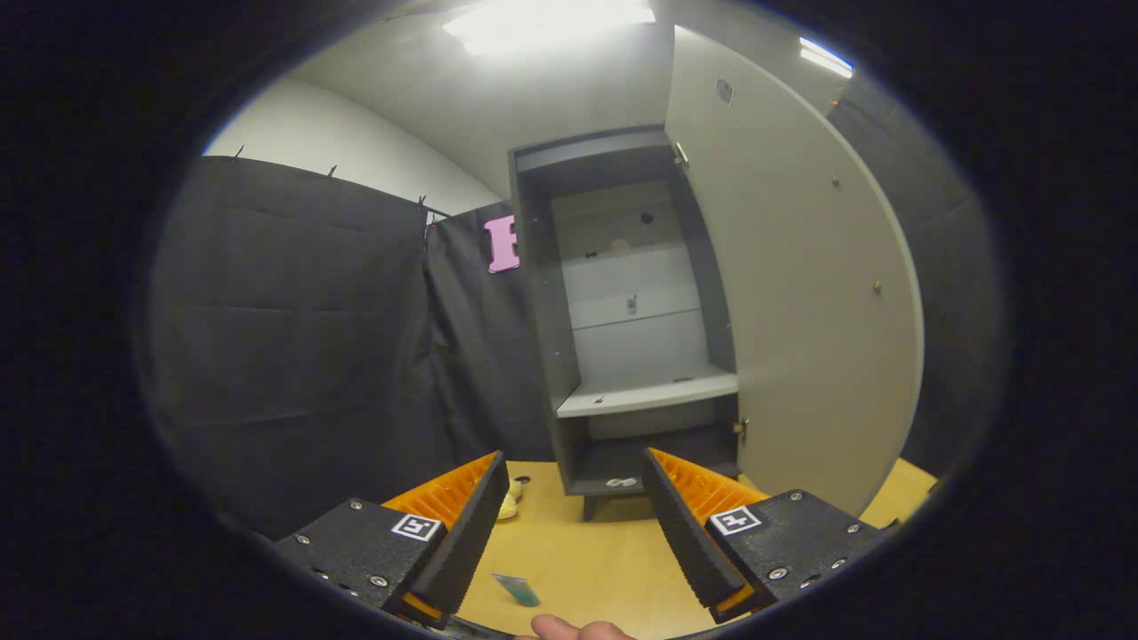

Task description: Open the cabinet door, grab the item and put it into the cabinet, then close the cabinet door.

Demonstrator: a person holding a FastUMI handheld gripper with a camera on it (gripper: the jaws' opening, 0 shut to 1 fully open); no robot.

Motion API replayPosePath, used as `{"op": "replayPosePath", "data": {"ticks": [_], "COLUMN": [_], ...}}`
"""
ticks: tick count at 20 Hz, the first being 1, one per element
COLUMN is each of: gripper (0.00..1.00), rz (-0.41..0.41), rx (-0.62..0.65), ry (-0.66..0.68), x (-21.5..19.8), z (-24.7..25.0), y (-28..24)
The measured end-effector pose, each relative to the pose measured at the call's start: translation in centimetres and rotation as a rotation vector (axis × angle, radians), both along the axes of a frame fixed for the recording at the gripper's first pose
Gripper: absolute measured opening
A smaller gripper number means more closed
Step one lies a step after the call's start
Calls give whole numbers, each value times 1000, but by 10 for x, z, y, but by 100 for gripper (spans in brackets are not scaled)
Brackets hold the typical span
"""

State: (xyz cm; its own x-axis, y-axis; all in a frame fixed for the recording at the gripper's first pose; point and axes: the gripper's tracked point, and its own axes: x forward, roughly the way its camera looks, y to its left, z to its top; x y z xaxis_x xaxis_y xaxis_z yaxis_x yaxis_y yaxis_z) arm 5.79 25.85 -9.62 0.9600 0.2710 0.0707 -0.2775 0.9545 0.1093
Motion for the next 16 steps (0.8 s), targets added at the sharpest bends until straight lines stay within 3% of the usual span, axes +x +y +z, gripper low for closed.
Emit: {"op": "replayPosePath", "data": {"ticks": [7, 11, 16], "gripper": [93, 93, 92], "rz": [-41, -80, -130], "rx": [-83, -80, -107], "ry": [89, 156, 245], "x": [44, 80, 94], "z": [-162, -226, -285], "y": [77, 99, 97]}}
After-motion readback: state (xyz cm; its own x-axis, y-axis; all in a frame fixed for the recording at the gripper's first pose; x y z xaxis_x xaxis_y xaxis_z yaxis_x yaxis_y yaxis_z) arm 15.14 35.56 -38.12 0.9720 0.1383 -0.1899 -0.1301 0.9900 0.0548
